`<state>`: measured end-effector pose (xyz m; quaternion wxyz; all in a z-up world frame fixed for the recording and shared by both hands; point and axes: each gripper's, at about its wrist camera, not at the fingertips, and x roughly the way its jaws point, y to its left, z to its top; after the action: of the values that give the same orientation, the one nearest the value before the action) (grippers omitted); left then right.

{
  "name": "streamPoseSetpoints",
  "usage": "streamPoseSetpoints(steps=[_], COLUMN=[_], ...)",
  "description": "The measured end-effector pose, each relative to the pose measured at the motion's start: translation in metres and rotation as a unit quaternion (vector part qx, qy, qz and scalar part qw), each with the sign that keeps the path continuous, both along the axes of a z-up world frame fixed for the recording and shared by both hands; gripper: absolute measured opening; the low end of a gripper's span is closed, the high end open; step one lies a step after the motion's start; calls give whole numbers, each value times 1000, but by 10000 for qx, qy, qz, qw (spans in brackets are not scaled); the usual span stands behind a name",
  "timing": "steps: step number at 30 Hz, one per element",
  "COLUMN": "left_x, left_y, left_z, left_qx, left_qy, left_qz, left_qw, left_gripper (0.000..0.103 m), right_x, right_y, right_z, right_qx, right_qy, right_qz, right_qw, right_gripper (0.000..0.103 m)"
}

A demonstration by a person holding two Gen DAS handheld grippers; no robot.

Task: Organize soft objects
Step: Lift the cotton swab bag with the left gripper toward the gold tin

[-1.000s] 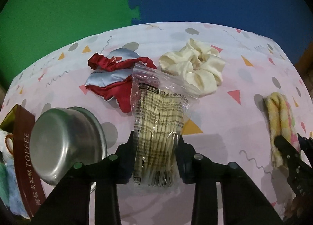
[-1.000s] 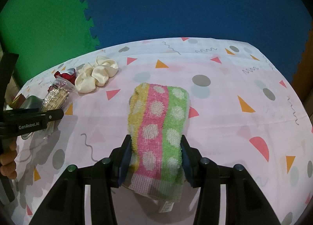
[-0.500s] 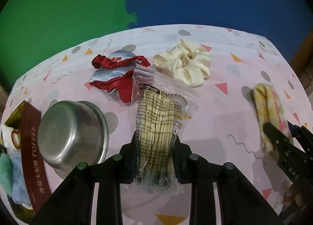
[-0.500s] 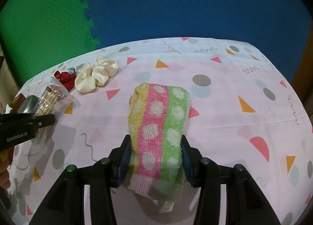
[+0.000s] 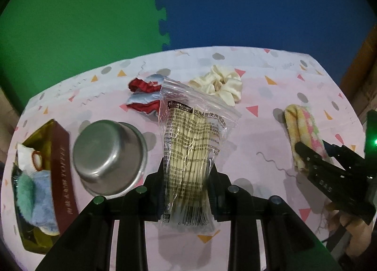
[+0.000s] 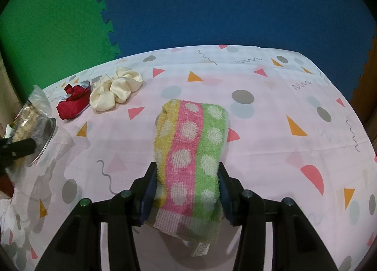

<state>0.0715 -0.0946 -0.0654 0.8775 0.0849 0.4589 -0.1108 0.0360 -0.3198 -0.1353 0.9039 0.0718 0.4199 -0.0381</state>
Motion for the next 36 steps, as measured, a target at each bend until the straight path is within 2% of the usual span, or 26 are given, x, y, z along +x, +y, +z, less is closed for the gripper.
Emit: streamPoseSetpoints(steps=[8,14,17,23,27,33,36], left_x=[-13,-18,-19,-12,1,18,24], left_y=[21,47,64,114,159,217,237], left_z=[26,46,56,66,68,61,56], left_qx=[-94,-245,-192,-33,-58,24,71], left_qy=[-139,-172,-273,-374,-328,-243,-224], left_qz=[76,215,339,755,1219,1746,1827], left_qw=[9998,9993,9989,9964,9920,9843,9829], left_gripper=[27,27,27,27,27,26,26], right_x=[0,0,0,0,0,0,0], right_y=[0,1,1,1,1,0,0], right_z=[0,0,0,0,0,0,0], right_qx=[-4,-5,-5,-5,-7,-8,-7], right_qy=[1,1,1,1,2,4,4], right_qz=[0,0,-1,-1,-1,-3,-3], right_qw=[10000,10000,10000,10000,10000,10000,10000], right_gripper=[49,49,49,49,49,49,49])
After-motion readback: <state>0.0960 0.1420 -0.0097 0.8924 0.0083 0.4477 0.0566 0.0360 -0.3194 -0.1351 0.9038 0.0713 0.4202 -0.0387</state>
